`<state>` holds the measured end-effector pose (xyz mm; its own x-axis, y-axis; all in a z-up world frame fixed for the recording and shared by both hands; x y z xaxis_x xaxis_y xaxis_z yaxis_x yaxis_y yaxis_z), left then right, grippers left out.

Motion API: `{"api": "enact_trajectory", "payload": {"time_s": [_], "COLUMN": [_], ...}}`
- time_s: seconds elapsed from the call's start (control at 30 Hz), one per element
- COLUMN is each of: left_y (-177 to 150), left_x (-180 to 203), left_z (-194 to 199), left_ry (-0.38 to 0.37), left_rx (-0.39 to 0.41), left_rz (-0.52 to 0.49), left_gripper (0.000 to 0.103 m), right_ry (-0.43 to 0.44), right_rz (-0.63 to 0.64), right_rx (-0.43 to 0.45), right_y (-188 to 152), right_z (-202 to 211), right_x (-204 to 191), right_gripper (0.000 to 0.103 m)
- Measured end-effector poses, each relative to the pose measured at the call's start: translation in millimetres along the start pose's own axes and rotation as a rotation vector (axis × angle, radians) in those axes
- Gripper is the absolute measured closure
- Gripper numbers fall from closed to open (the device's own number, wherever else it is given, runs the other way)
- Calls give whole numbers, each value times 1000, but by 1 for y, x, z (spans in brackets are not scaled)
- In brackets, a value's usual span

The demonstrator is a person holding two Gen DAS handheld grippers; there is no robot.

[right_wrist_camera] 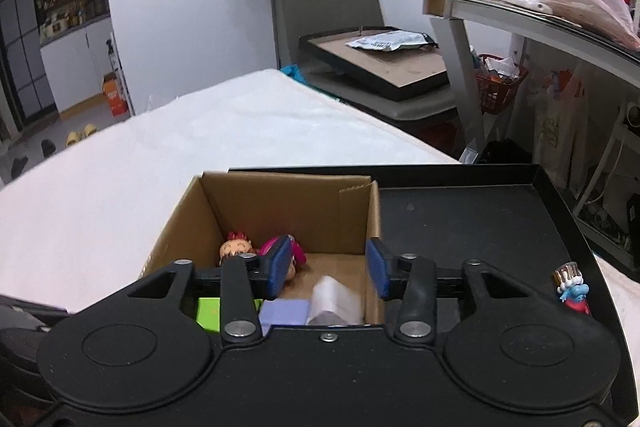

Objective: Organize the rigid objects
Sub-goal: 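Carry the USB charger with the right gripper into the box and release, then move the right gripper to the blue-red figurine with glass cup and grasp it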

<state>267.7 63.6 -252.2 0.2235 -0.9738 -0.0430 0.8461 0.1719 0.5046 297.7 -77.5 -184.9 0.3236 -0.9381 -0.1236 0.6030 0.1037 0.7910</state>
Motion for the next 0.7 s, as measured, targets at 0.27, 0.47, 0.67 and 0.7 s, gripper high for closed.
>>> {"api": "enact_trajectory", "payload": {"time_s": [0.27, 0.47, 0.67, 0.7], "left_y": [1, 2, 2, 3], "left_x": [4, 8, 17, 19], "left_z": [2, 1, 6, 6], "left_ry": [13, 41, 71, 77], "left_rx": [-17, -36, -28, -23], "left_rz": [-5, -15, -28, -31], "left_gripper": [88, 83, 62, 60], "right_ry": [-89, -156, -208, -216], "right_rz": [-35, -90, -92, -95], "right_rx": [36, 15, -11, -18], "right_y": [4, -4, -12, -12], "right_z": [9, 11, 8, 6], "right_x": [26, 56, 76, 79], "right_gripper": [45, 37, 33, 33]}}
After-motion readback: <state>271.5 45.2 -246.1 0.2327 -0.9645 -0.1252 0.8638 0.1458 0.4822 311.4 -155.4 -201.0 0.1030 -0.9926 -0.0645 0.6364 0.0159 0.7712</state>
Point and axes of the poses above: each gripper's, at about its wrist camera, not at the fingertips, and z roughly against the way its jaws point, x to its right, y to its top, the point moved 9 cm from there along -z, roughly the way its jaws point, and after that the axes turned 6 degrees about y, right-handed, at the moved point
